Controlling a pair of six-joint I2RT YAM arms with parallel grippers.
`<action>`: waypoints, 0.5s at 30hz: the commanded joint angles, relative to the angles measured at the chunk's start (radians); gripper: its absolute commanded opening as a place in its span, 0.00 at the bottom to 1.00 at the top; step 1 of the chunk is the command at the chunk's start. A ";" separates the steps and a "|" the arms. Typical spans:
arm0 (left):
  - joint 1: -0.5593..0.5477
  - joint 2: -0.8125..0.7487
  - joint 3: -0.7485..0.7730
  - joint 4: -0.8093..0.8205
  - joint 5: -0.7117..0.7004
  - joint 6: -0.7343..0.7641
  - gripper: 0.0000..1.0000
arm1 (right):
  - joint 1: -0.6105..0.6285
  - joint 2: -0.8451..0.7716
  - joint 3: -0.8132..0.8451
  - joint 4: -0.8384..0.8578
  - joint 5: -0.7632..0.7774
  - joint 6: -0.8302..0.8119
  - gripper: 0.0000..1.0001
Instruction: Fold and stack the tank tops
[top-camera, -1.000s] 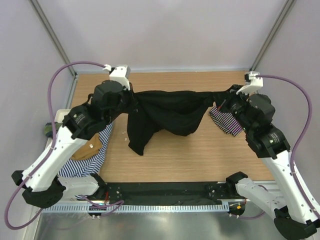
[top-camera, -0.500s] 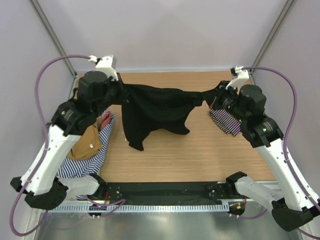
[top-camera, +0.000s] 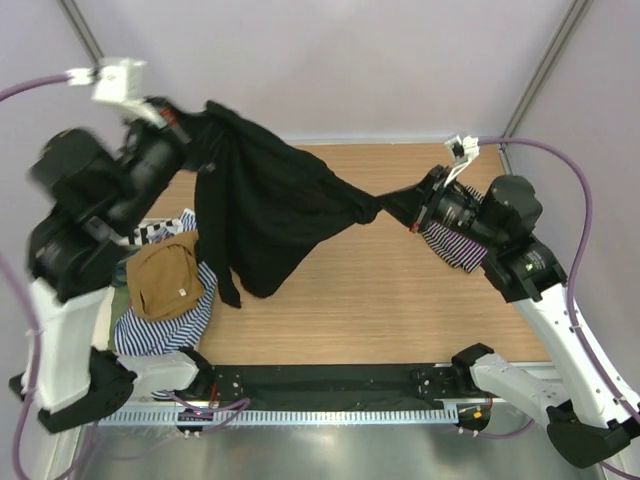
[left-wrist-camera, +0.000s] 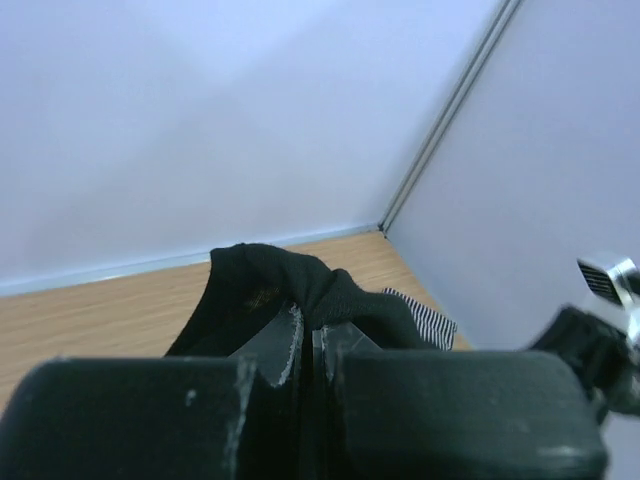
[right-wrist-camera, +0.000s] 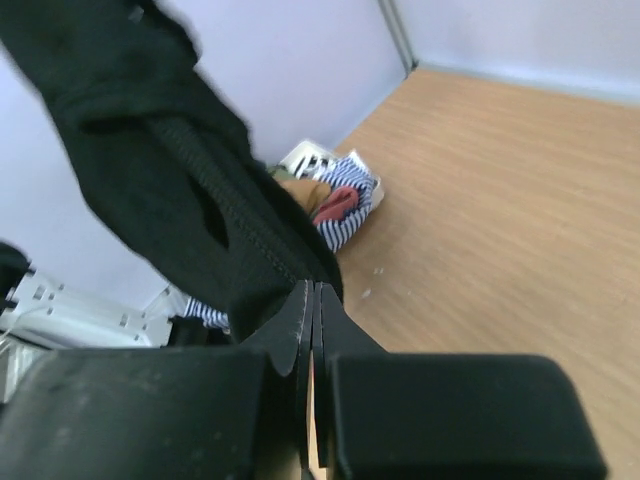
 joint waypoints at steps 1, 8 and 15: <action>0.007 0.273 -0.029 0.143 0.100 0.039 0.00 | 0.003 -0.074 -0.119 0.095 -0.050 0.102 0.01; -0.024 0.755 -0.038 0.378 0.392 -0.009 0.00 | 0.005 -0.158 -0.428 0.137 -0.021 0.184 0.01; -0.139 1.132 0.191 0.309 0.387 0.093 0.08 | 0.006 -0.238 -0.598 -0.006 0.209 0.185 0.01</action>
